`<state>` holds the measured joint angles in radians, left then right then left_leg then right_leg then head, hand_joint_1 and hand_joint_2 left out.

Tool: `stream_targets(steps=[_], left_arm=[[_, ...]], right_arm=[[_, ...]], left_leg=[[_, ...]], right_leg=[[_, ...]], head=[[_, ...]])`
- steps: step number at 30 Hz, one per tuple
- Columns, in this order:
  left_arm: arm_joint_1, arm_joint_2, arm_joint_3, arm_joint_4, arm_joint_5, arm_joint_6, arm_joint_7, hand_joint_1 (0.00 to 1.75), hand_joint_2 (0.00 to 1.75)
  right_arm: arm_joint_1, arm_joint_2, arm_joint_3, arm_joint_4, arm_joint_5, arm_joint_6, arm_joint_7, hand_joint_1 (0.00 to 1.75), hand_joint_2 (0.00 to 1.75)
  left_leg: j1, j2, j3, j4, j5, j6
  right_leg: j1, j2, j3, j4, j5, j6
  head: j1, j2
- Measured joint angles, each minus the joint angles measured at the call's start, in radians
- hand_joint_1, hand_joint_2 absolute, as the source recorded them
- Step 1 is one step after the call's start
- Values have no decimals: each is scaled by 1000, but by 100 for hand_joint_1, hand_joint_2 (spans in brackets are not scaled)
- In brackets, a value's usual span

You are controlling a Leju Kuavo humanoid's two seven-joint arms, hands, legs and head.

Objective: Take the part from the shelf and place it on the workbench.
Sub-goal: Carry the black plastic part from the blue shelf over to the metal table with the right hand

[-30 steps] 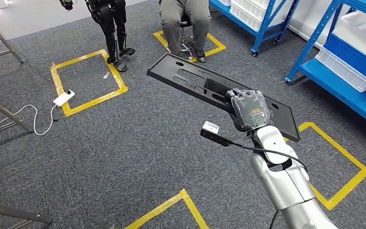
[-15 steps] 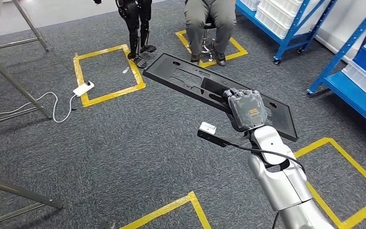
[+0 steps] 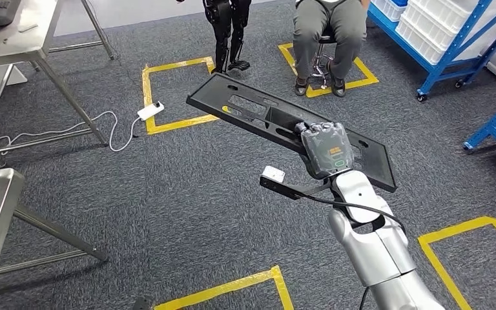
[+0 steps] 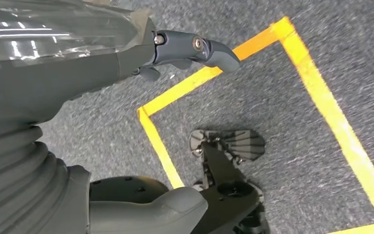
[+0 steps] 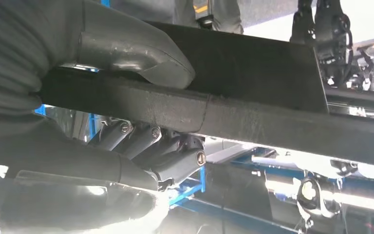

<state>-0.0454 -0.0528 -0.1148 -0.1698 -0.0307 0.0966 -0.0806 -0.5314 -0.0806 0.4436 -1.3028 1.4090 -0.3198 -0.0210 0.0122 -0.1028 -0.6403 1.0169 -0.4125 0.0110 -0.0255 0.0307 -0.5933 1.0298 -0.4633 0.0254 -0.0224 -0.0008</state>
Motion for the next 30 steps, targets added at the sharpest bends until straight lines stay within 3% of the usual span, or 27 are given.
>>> stream_targets(steps=[2, 4, 6, 7, 8, 11, 13, 15, 17, 19, 21, 22, 23, 25, 26, 28, 30], left_arm=[[3, -1, 0, 0, 0, 0, 3, 0, 175], [1, -2, 0, 0, 0, 0, 3, 0, 175], [0, -4, -1, 0, 0, 0, 5, 0, 175], [0, -6, -1, 0, 0, 0, 6, 0, 175], [1, -6, 0, 0, 1, 1, 8, 0, 175], [-1, -8, 0, 0, 7, 0, 13, 0, 175], [-2, -9, 1, 0, 8, -1, 15, 0, 175], [-1, -11, 1, 0, 8, -1, 16, 0, 175], [1, -14, 2, 0, 8, 0, 16, 0, 175], [-1, -17, 2, 0, 8, 1, 16, 0, 175], [-2, -20, 2, 0, 7, 2, 16, 0, 175], [-1, -21, 2, 0, 6, 2, 17, 0, 175], [-1, -23, 2, 0, 5, 2, 17, 0, 175], [0, -25, 3, 0, 4, 2, 18, 0, 175], [-1, -25, 3, 0, 4, 2, 19, 0, 175], [-1, -25, 3, 0, 2, 2, 20, 0, 175], [3, -25, 3, 1, 1, 1, 20, 0, 175]], right_arm=[[-6, 7, -2, 0, 1, 2, 0, 175, 175], [-9, 12, -3, 0, 1, 4, 0, 175, 175], [-10, 14, -4, 2, 2, 7, 0, 175, 175], [-10, 15, -4, 3, 2, 9, 0, 175, 175], [-11, 18, -5, 5, 3, 12, 0, 175, 175], [-19, 27, -7, 8, 8, 15, -4, 175, 175], [-26, 30, -9, 11, 11, 17, -5, 175, 175], [-27, 32, -14, 15, 14, 18, -7, 175, 175], [-28, 33, -21, 17, 16, 18, -9, 175, 175], [-27, 31, -27, 20, 17, 18, -10, 175, 175], [-22, 28, -31, 26, 17, 18, -10, 175, 175], [-19, 27, -33, 30, 18, 18, -11, 175, 175], [-17, 26, -35, 33, 19, 18, -11, 175, 175], [-17, 24, -39, 37, 21, 18, -13, 175, 175], [-17, 23, -40, 39, 22, 18, -15, 175, 175], [-18, 24, -43, 43, 25, 17, -18, 175, 175], [-17, 26, -43, 47, 27, 16, -20, 175, 175]], left_leg=[[1, 37, -16, 35, -24, -9], [1, 82, -67, 147, -83, -16], [3, 93, -126, 265, -128, -20], [3, 95, -136, 283, -127, -19], [3, 97, -123, 259, -108, -17], [-7, 131, -18, 66, -29, 2], [-17, 143, 10, 11, -20, 12], [-18, 126, 12, 4, -14, 22], [-13, 111, 20, -12, -5, 34], [-9, 96, 25, -19, 1, 41], [-9, 77, 24, -19, 1, 42], [-8, 66, 24, -18, 1, 41], [-7, 55, 24, -17, 1, 40], [-3, 33, 23, -9, -3, 32], [-2, 24, 19, -2, -7, 25], [-1, 9, 11, 8, -10, 10], [2, -4, 5, 7, -6, -1]], right_leg=[[-1, -14, 5, -4, 3, -16], [4, -29, 8, -6, 1, -31], [12, -48, 10, -5, -2, -37], [15, -57, 10, -5, -3, -38], [17, -66, 11, -5, -4, -39], [26, -88, 16, -5, -9, -40], [30, -101, 16, -5, -12, -35], [30, -111, 18, -7, -15, -27], [28, -89, 7, 20, -32, -22], [22, -52, -40, 118, -76, -23], [16, -40, -101, 239, -116, -20], [13, -39, -117, 264, -117, -14], [8, -38, -114, 249, -102, -4], [-4, -24, -60, 125, -45, 20], [-6, -9, -30, 66, -23, 27], [-5, 11, -3, 14, -9, 22], [0, 2, -3, 16, -7, 4]], head=[[-4, 0], [-8, 0], [-8, 0], [-8, 0], [-8, 0], [-7, 0], [-7, 0], [-7, 0], [-6, 0], [-3, 0], [0, 0], [0, 0], [0, 0], [0, 0], [1, 0], [2, 0], [1, 0]])
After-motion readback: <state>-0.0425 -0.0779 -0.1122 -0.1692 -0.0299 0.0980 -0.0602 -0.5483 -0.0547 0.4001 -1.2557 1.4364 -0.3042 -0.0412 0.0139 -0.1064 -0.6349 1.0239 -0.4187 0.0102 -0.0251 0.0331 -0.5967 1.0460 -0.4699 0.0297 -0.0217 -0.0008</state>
